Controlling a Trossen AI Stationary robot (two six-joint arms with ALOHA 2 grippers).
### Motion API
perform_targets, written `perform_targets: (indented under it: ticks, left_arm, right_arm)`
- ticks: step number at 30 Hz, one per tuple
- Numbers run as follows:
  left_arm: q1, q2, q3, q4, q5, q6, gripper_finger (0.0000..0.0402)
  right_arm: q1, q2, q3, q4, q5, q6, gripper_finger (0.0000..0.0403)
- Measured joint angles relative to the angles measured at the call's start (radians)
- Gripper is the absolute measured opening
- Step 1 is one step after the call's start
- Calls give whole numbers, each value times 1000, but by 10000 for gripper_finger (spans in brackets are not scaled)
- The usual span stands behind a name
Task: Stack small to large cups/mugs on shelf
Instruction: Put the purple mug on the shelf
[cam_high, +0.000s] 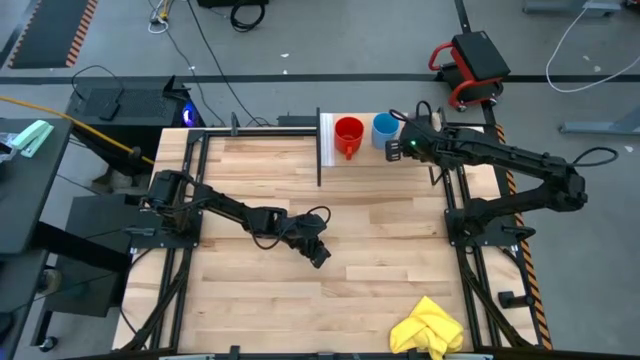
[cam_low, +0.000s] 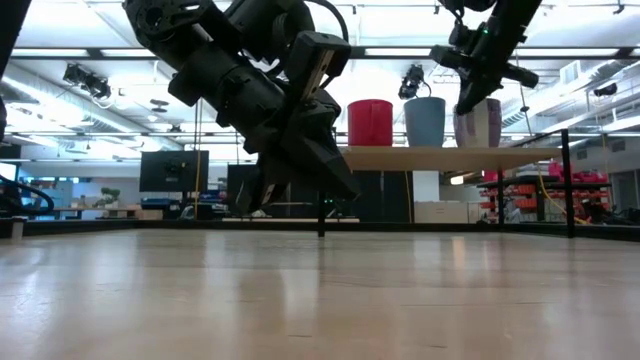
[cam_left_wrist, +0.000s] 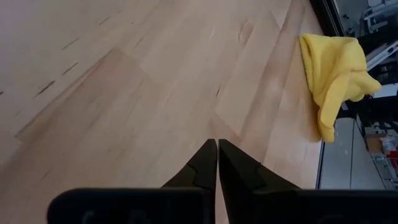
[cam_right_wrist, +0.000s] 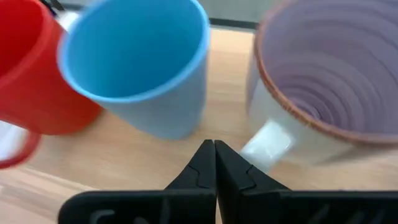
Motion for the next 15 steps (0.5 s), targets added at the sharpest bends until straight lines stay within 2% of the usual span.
perform_targets:
  ticks: [7,15]
  left_arm:
    - [0,0,0,0,0,0,14]
    - [0,0,0,0,0,0,22]
  right_arm:
    - [26,-25,0,-89,28,44,0]
    - [52,-72,0,-193,68,108,0]
